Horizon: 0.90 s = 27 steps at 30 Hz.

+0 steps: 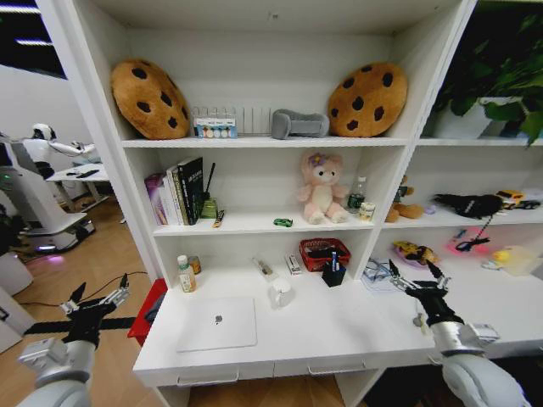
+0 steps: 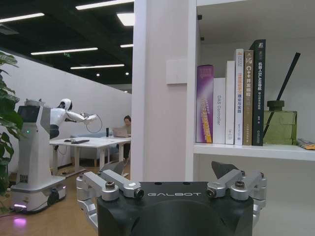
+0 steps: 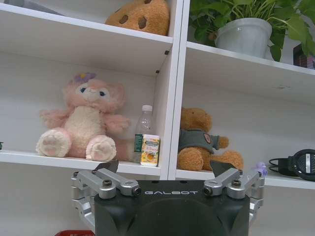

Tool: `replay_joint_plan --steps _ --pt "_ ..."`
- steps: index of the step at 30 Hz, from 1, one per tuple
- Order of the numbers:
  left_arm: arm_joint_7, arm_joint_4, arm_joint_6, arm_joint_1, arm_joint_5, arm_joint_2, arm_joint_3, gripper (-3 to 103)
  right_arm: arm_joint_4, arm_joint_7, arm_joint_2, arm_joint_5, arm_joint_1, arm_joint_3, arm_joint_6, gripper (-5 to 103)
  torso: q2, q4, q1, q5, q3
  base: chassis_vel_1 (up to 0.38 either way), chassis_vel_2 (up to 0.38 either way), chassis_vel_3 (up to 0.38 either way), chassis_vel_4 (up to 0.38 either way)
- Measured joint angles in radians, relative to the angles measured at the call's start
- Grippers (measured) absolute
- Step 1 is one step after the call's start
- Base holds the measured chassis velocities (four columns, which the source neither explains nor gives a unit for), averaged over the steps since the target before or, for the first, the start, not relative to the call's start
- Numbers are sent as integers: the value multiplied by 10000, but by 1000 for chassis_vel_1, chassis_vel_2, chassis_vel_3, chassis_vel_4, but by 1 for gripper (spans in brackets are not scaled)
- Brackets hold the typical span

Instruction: Organize the objects on the table.

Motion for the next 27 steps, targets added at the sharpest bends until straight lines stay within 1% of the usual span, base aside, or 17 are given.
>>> replay_joint_plan --steps 3,7,12,13,16,18,20,21,22,27 --pt "0 0 0 0 0 0 0 100 0 1 0 0 0 0 1 100 -2 -2 2 0 1 0 0 0 0" --pt "1 1 0 0 0 0 0 100 0 1 0 0 0 0 1 100 -3 3 4 -3 1 63 -34 -32 46" --pt "1 1 0 -1 0 0 0 100 0 1 0 0 1 0 1 100 -2 1 3 -5 0 134 -84 -148 111" --pt "1 2 0 0 0 1 0 100 0 1 0 0 -1 0 0 100 -2 -2 2 -2 0 158 -174 -192 156" --pt "3 2 0 0 0 0 0 100 0 1 0 0 -1 0 0 100 -1 0 1 -4 0 202 -184 -218 202" --pt "6 2 0 0 0 0 1 100 0 1 0 0 -1 0 0 100 -2 -1 0 3 0 216 -242 -232 251" --pt "3 3 0 0 0 0 1 100 0 1 -1 0 -1 1 1 100 0 0 -2 -10 -2 232 -271 -234 252" --pt "3 3 0 0 0 0 1 100 0 1 -1 0 -1 1 1 100 0 0 -2 -10 -2 248 -256 -245 253" --pt "4 2 0 0 0 0 0 100 0 1 0 0 -2 0 0 100 1 0 -2 2 -1 283 -256 -245 266" --pt "5 2 0 -1 0 0 -1 100 0 2 -1 0 -1 0 1 100 2 0 -4 -6 -2 323 -305 -298 316"
